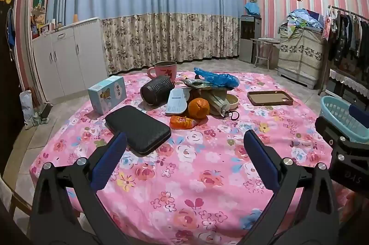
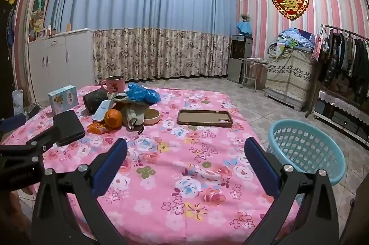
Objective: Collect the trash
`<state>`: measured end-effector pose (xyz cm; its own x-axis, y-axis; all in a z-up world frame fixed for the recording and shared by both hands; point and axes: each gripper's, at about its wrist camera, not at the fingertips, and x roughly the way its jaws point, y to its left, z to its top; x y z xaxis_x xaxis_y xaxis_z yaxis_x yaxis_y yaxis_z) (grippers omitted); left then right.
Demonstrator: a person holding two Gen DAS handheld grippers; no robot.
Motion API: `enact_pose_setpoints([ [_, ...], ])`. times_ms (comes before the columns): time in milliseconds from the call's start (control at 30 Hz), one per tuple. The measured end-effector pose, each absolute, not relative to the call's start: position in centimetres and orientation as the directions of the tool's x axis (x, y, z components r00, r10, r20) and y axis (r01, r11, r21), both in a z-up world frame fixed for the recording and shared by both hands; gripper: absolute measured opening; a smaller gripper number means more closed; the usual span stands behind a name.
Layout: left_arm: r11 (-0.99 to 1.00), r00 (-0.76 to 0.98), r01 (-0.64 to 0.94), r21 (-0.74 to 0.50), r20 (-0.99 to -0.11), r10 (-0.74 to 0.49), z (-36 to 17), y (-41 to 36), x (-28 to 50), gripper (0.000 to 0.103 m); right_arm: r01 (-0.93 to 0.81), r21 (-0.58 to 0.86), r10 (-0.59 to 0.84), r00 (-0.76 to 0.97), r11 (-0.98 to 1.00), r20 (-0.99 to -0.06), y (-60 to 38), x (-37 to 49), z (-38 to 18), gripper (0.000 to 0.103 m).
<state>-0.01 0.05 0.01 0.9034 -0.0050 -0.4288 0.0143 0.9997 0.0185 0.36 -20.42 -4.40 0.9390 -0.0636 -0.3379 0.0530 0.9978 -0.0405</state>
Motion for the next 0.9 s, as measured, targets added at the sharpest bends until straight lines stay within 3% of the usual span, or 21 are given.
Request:
enact_pose_setpoints([
  [900, 0.999, 0.904, 0.014, 0.039, -0.428, 0.004, 0.0, 0.0, 0.0, 0.098, 0.051, -0.043, -0.063, 0.938, 0.998, -0.340, -19.8, 1.0, -4.8, 0.099],
])
